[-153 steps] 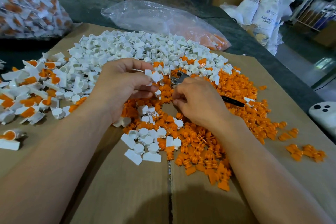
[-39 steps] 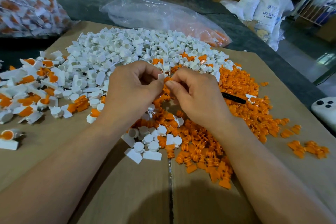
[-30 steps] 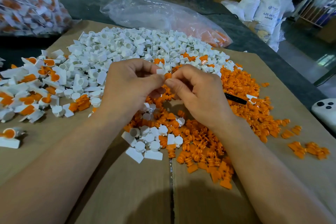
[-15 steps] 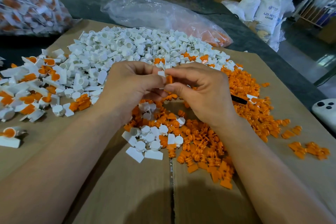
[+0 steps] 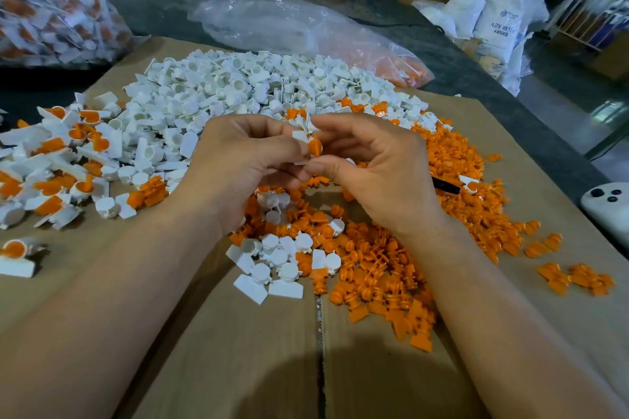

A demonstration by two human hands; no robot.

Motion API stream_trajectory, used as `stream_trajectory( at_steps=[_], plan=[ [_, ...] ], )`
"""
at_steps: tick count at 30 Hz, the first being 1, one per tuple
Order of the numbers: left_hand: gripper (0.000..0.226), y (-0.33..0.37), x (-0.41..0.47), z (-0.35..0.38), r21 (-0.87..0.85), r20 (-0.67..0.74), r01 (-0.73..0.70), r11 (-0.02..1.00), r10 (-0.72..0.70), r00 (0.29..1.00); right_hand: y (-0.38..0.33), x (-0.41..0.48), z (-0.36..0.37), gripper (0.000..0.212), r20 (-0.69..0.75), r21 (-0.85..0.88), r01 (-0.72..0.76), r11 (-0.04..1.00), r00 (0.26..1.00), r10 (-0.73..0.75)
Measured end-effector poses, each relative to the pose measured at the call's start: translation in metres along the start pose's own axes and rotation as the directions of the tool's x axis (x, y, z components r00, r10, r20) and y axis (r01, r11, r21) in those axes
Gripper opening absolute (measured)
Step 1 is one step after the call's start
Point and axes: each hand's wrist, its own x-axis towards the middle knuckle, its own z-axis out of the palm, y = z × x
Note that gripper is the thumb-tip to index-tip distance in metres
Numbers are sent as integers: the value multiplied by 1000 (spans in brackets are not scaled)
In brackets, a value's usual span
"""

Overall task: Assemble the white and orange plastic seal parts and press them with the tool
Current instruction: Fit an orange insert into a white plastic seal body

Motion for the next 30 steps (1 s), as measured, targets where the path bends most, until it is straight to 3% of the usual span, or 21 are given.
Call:
stream_trajectory(
  at_steps=[5, 19, 30],
  plan=[
    [14, 2, 1, -1, -72, -34, 50, 996, -53, 998, 2, 1, -4, 46, 48, -1, -24, 1000, 999, 24],
    [11, 3, 0, -1, -56, -6, 67, 996, -67, 998, 2, 1, -3, 40, 51, 46, -9, 999, 999, 7],
    [13, 3, -1, -1, -27, 25, 31, 999, -30, 999, 3, 1, -3, 40, 6, 48, 82, 996, 997, -82]
  ],
)
